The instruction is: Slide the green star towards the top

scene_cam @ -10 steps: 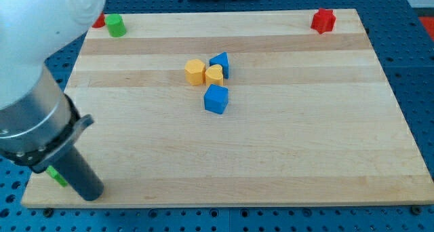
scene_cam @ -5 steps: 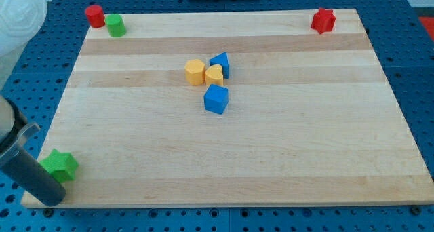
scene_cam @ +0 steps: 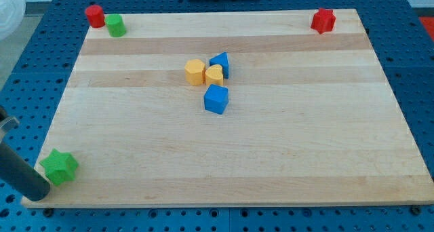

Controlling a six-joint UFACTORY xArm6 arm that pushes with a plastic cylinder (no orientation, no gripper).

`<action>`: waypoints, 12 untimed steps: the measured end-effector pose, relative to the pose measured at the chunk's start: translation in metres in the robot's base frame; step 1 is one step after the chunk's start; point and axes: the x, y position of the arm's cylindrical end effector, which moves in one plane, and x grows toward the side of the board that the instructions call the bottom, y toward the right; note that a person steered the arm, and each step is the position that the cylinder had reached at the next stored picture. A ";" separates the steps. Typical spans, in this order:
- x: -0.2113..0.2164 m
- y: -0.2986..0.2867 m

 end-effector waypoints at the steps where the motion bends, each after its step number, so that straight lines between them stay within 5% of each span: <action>1: 0.000 0.001; 12: -0.057 0.055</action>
